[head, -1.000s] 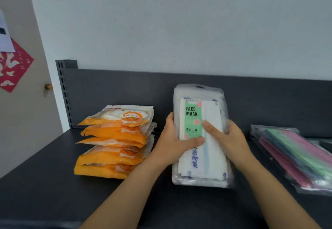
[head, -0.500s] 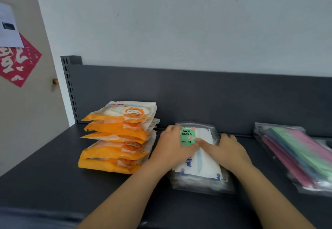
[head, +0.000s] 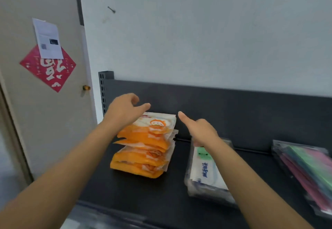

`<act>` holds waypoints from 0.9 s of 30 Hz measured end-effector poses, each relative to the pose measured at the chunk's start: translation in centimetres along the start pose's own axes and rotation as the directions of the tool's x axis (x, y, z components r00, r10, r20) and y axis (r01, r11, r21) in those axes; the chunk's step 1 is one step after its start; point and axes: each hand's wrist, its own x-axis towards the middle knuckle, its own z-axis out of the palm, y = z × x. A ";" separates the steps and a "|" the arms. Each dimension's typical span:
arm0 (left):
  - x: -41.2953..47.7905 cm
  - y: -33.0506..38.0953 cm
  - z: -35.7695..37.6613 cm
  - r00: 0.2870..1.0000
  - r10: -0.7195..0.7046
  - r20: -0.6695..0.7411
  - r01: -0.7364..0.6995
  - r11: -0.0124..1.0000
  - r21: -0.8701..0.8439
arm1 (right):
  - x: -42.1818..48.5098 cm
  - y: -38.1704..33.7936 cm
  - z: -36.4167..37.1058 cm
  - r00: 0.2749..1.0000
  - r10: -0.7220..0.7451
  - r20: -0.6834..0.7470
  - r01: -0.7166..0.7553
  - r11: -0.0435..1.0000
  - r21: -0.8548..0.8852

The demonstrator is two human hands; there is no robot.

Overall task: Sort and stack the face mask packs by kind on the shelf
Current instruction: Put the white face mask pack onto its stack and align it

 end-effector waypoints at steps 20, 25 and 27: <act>3.4 -10.8 4.8 0.581 0.033 0.813 0.672 0.543 -0.503 | 2.7 0.0 7.1 0.913 0.173 0.370 -0.329 0.849 0.414; 2.9 -10.6 4.1 0.715 0.239 0.657 0.489 0.499 -0.715 | 1.7 -0.1 6.4 0.958 -0.106 0.268 -0.073 0.809 0.583; 3.0 -10.7 3.7 0.803 0.299 0.516 0.348 0.467 -0.813 | 1.4 -0.4 6.4 0.977 -0.186 0.103 0.081 0.775 0.627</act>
